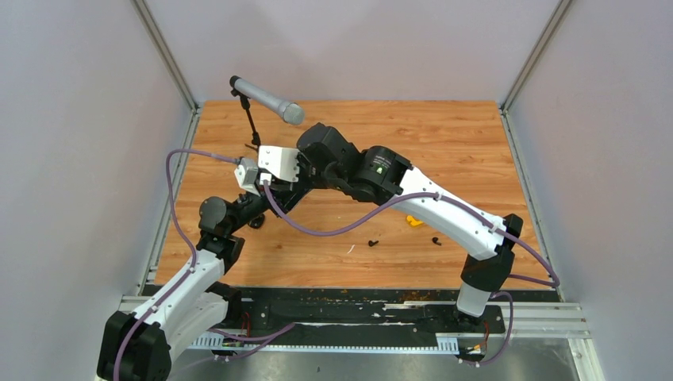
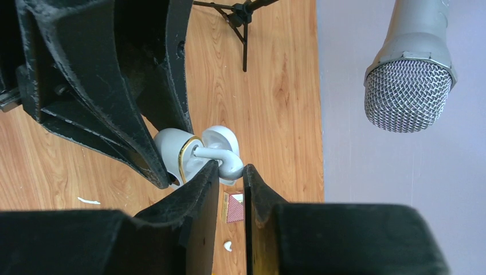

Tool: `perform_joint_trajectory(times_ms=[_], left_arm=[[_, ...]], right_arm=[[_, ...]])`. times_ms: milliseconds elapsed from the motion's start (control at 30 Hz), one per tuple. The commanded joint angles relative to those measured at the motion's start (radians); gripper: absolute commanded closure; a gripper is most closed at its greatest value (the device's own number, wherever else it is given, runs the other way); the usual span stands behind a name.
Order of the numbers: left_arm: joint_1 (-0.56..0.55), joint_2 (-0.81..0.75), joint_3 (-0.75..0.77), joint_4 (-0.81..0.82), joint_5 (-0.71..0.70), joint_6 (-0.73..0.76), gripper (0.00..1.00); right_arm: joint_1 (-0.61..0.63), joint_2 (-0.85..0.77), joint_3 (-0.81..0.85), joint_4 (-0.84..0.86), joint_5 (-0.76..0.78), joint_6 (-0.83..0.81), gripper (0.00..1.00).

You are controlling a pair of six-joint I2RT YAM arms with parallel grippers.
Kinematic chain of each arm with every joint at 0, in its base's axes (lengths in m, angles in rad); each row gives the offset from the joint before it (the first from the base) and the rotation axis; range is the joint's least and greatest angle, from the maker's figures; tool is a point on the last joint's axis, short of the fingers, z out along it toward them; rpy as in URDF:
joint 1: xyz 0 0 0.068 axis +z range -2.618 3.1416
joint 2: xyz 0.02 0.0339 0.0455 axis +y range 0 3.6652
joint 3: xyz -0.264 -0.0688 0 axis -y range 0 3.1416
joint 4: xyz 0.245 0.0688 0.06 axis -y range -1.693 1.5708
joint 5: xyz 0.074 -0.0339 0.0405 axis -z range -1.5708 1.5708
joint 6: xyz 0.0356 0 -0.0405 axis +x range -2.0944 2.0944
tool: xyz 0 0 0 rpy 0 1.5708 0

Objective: Insert the wireless bluetooth earbuds into the charging case
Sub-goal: Place the earbud in the charging case.

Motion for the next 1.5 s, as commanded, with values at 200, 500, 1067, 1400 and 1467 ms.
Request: perform_joint_trajectory(times_ms=[200, 500, 1067, 1400, 1467], left_arm=[[0.005, -0.008, 0.020, 0.042, -0.025, -0.006, 1.00], [0.007, -0.008, 0.023, 0.042, -0.030, -0.005, 1.00], [0.007, -0.023, 0.018, 0.050, -0.064, 0.010, 1.00], [0.008, -0.028, 0.017, 0.055, -0.062, 0.019, 1.00], [0.007, -0.030, 0.012, 0.053, -0.060, 0.025, 1.00]], right_arm=[[0.023, -0.005, 0.017, 0.030, 0.011, -0.012, 1.00], [0.030, -0.011, -0.004, 0.029, 0.011, -0.009, 0.99], [0.039, 0.007, 0.021, 0.017, 0.049, 0.093, 1.00], [0.038, 0.016, 0.025, -0.003, 0.003, 0.149, 0.96], [0.038, 0.015, 0.023, -0.005, -0.002, 0.151, 0.97]])
